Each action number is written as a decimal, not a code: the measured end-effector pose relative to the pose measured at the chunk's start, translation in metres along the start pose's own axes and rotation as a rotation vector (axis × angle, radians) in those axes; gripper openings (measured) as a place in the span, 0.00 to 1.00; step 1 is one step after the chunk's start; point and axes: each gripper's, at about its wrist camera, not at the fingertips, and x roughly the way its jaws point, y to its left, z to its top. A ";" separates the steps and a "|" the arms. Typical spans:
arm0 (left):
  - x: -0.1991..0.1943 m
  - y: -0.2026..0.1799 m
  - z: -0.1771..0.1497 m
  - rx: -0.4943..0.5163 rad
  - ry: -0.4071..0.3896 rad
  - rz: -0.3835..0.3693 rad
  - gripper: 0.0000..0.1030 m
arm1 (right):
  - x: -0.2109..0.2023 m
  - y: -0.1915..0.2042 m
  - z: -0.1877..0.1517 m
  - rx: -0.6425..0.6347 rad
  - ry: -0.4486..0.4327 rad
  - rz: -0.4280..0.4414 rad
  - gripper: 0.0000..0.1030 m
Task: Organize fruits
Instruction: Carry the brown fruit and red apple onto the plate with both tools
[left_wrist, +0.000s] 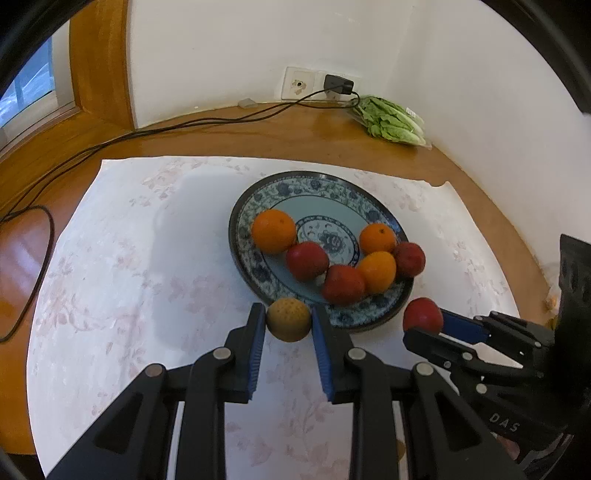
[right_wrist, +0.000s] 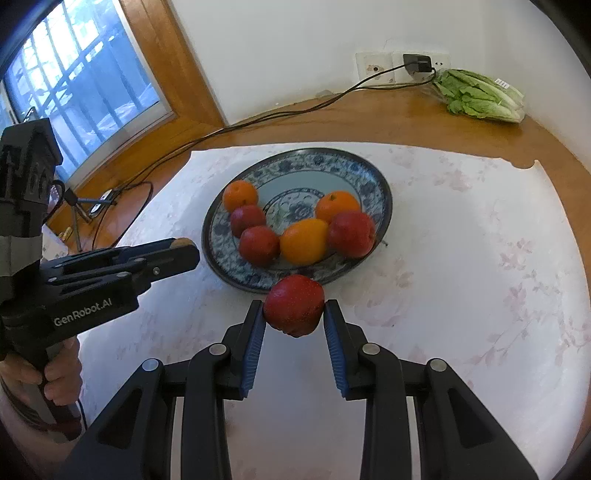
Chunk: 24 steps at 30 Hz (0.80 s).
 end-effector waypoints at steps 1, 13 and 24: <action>0.002 -0.001 0.002 0.001 0.001 -0.001 0.26 | 0.000 0.000 0.002 -0.001 -0.001 -0.004 0.33; 0.019 -0.004 0.010 0.020 0.006 0.006 0.26 | 0.009 -0.007 0.015 -0.007 -0.019 -0.025 0.33; 0.037 -0.005 0.018 0.025 0.015 0.000 0.26 | 0.018 -0.002 0.021 -0.050 -0.027 -0.032 0.33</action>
